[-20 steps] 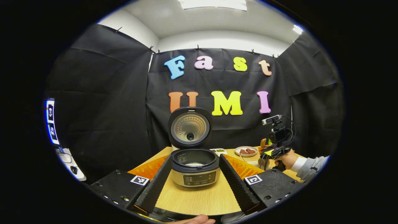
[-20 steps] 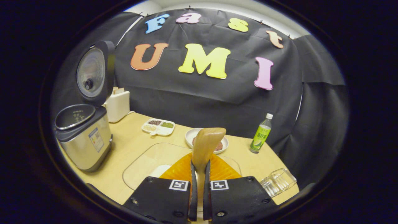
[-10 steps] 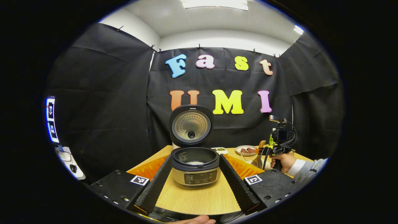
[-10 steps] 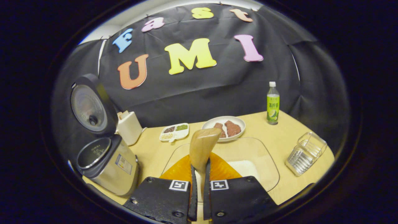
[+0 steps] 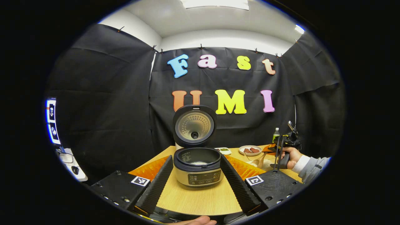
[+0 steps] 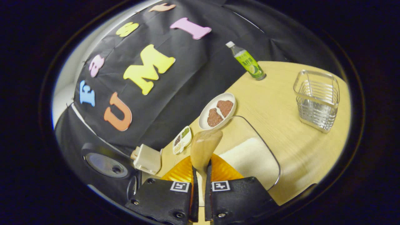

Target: Close the left gripper, press the button to open the rice cooker; take a wooden spoon from the chopstick holder with the right hand, scoop a spoonful of rice and pour it into the rice cooker, then put the wooden spoon back into the chopstick holder.

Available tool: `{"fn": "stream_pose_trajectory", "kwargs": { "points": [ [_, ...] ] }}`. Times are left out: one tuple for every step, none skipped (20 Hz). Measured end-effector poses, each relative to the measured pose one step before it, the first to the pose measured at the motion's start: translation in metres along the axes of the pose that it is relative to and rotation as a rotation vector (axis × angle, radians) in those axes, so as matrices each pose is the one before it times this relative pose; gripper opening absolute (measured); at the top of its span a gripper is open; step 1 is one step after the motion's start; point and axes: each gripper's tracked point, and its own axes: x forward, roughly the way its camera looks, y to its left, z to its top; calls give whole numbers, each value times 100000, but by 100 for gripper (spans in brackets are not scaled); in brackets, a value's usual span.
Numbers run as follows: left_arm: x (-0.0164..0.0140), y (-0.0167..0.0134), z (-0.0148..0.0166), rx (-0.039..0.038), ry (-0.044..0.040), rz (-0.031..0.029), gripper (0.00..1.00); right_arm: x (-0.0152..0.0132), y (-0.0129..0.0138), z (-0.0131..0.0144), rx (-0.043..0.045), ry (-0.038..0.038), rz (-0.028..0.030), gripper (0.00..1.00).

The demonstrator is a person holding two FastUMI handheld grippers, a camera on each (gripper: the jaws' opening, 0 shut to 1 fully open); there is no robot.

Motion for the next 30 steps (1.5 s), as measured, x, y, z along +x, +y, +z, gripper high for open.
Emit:
{"fn": "stream_pose_trajectory", "kwargs": {
  "points": [
    [-83,-155,-3,-233,85,-438,96,-58,-6,488,4948,21,723,13],
    [-59,-15,-48,135,77,-120,96,-318,238,476,5596,-523,2529,13],
    [20,-14,48,362,-70,138,96,-308,138,555,3565,-276,1655,12],
    [-33,116,123,293,-266,162,96,-328,-179,681,1999,-1511,888,12],
    [-35,-40,-30,97,-67,-137,96,-170,-251,795,1511,-1608,5,12],
    [-19,-91,42,-36,1,-85,96,-216,-298,442,1655,-2192,-129,12],
    [-22,-74,7,15,150,-201,96,-263,-103,678,2855,-1749,544,12],
    [12,-95,46,40,175,-169,96,-187,152,588,3813,-1061,1498,12],
    [74,-31,45,116,-56,-223,96,-168,230,375,4695,-106,2046,12],
    [68,-63,8,187,23,-113,96,-128,115,99,4912,850,1735,12],
    [1,9,44,243,-2,103,96,-24,169,210,5177,568,1384,12],
    [68,3,-3,215,59,6,96,-186,193,143,4046,479,1212,13],
    [-51,-47,73,161,24,-82,96,-253,297,149,2533,428,1290,13],
    [-91,-82,-52,108,139,-159,96,-166,556,19,1890,248,1346,13],
    [-118,14,30,148,-90,-159,96,-107,407,66,1783,-21,912,13],
    [-41,-113,109,288,72,-202,96,-248,580,-73,3106,200,1857,13],
    [-19,10,-56,447,246,-5,96,-179,539,-58,2514,309,1297,13],
    [-108,82,43,547,20,122,96,-118,587,-132,2092,575,1534,13],
    [-93,-2,8,523,-42,44,96,-3,624,-339,1217,953,1383,13],
    [-98,113,11,277,10,94,96,-71,620,-316,443,680,1371,13],
    [-41,39,-16,-26,248,21,96,-77,929,-502,101,572,1811,13],
    [-79,89,62,-406,458,-114,96,-97,708,-500,346,242,1632,13],
    [-125,15,42,-642,254,-325,96,-75,1102,-628,473,-338,2720,13],
    [-199,29,141,-507,44,-362,96,-37,997,-728,-65,364,2131,13],
    [-197,120,208,-330,-159,-151,96,60,890,-872,-762,859,1846,10],
    [-269,71,284,-20,-319,-131,96,-70,680,-936,-710,1365,622,13],
    [-235,110,183,344,-545,-74,96,179,647,-1072,-467,1188,592,13],
    [-251,144,347,567,-615,58,96,218,318,-935,-699,1313,142,13],
    [-266,105,135,735,-401,-74,96,255,559,-1098,-281,1366,412,13],
    [-167,221,191,544,-585,397,96,286,193,-1131,-81,1554,7,13]
  ]
}}
